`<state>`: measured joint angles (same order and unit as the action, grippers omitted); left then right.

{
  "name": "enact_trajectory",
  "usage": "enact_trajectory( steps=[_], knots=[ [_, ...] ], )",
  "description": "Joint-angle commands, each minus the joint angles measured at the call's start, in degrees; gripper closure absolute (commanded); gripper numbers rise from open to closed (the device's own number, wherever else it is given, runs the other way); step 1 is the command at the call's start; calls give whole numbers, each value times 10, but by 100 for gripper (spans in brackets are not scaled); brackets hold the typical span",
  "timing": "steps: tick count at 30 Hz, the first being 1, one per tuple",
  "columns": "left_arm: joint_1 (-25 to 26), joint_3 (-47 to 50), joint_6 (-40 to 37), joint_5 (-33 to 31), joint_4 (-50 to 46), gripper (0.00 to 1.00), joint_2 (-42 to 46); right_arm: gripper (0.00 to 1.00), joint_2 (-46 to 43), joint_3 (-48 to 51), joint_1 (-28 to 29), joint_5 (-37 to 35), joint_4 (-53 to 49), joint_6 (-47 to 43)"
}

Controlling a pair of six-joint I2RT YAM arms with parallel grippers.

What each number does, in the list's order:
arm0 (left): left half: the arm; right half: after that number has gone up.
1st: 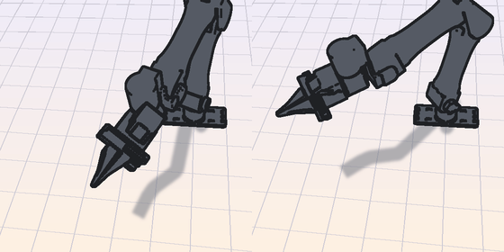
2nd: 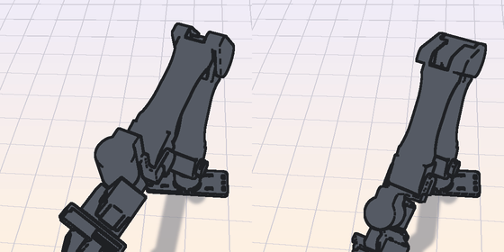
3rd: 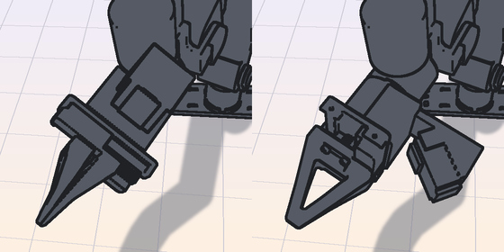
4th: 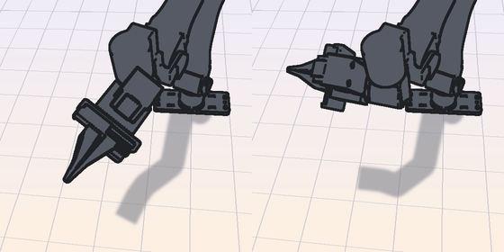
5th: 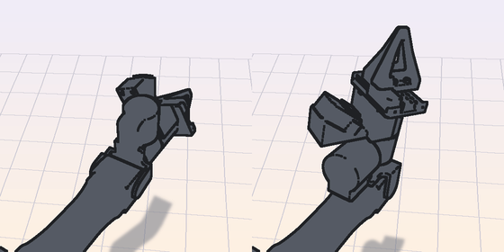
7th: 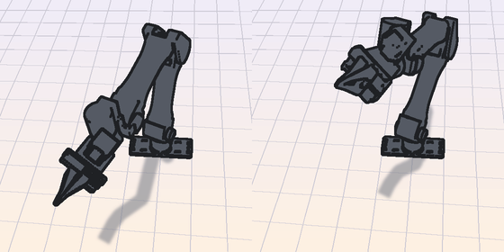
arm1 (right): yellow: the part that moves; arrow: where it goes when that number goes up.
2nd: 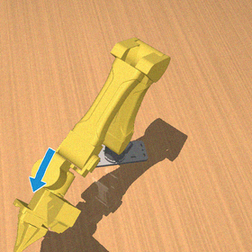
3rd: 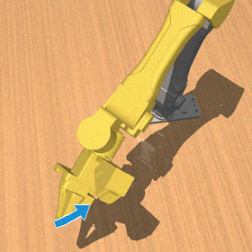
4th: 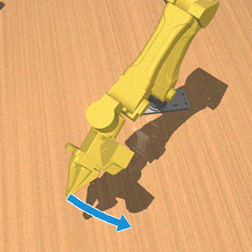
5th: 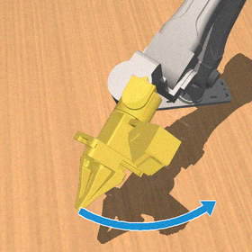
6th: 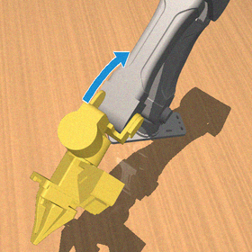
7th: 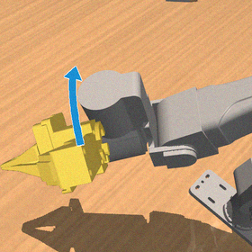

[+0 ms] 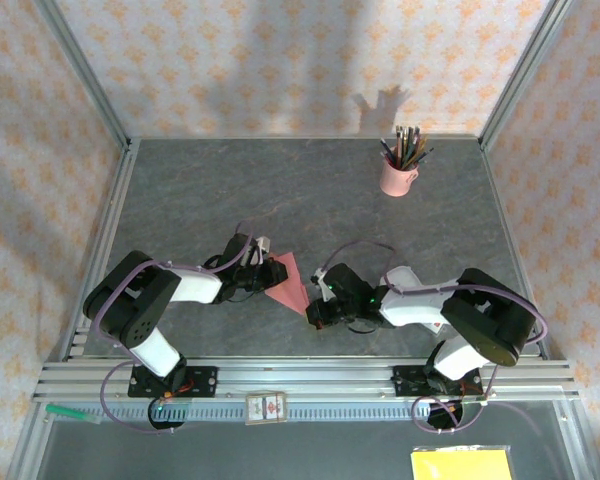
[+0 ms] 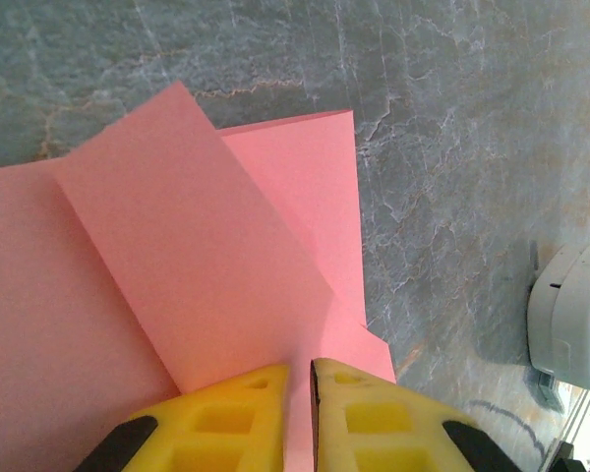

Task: Fold a paper plane with a square sheet of paper (pick it up from the middle)
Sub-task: Fourth fold the wing at the center of the table.

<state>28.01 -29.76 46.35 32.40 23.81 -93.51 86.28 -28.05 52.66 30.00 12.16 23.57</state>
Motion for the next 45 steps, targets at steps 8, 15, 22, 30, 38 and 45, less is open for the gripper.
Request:
enact_trajectory(
  steps=[8, 15, 22, 30, 38, 45],
  knots=[
    [-10, 5, -26, -61, -72, 81, -35, 100, -19, 41, 16, 16, -103, 12],
    [-10, 3, -27, -59, -72, 81, -36, 100, -74, 24, 11, 8, -123, -4],
    [-10, 5, -26, -57, -70, 81, -34, 100, -112, -36, -6, 11, -99, -5],
    [-9, 4, -23, -55, -67, 81, -34, 100, 11, -137, -12, 0, -64, -26],
    [-9, -1, -26, -52, -75, 81, -34, 99, 125, -204, -20, 8, -69, -49],
    [-9, -5, -29, -50, -77, 81, -39, 100, 151, -195, -29, 13, -85, -65]
  ],
)
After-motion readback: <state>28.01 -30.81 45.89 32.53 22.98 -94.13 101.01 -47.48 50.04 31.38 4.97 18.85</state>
